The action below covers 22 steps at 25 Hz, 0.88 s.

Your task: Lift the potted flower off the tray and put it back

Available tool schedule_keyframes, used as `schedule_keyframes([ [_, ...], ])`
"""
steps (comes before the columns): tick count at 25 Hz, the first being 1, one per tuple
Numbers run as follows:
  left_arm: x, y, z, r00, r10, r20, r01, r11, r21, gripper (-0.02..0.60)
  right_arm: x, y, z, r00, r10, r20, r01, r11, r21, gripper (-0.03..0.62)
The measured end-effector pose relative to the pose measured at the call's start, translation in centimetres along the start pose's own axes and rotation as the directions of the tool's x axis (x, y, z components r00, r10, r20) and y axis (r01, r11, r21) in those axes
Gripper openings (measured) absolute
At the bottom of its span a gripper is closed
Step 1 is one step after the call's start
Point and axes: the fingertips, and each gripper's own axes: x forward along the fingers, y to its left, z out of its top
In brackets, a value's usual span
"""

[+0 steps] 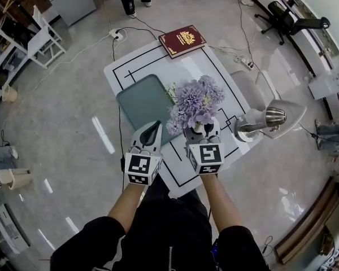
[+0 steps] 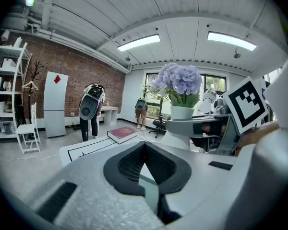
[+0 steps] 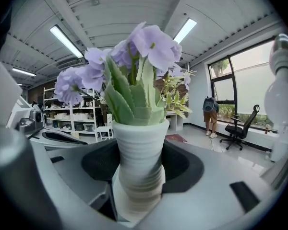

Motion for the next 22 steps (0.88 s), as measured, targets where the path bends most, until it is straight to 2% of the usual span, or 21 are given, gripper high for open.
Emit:
schedule_keyframes([
  [6,0.5,-0.2,0.5,1.000,-0.022,0.017,0.021,0.999,0.029,0.005,-1.1,-0.1,-0.1,1.000,-0.012,0.007,0.012,1.000,0.010,0.245],
  [13,0.7,-1.2,0.0,0.998,-0.057,-0.008,0.058,0.997,0.060,0.003,-2.4,-0.3,-0.9,1.000,-0.020,-0.003,0.020,1.000,0.022,0.245],
  [18,0.7,-2.0,0.3,0.996,-0.088,0.024,0.087,0.995,0.042,0.004,-2.8,-0.6,-1.0,1.000,-0.024,-0.002,0.024,0.999,0.022,0.245],
  [22,0.8,-2.1,0.2,0.997,-0.081,0.021,0.080,0.995,0.052,0.003,-3.0,-0.8,-1.2,1.000,-0.019,-0.005,0.019,0.999,0.026,0.245],
])
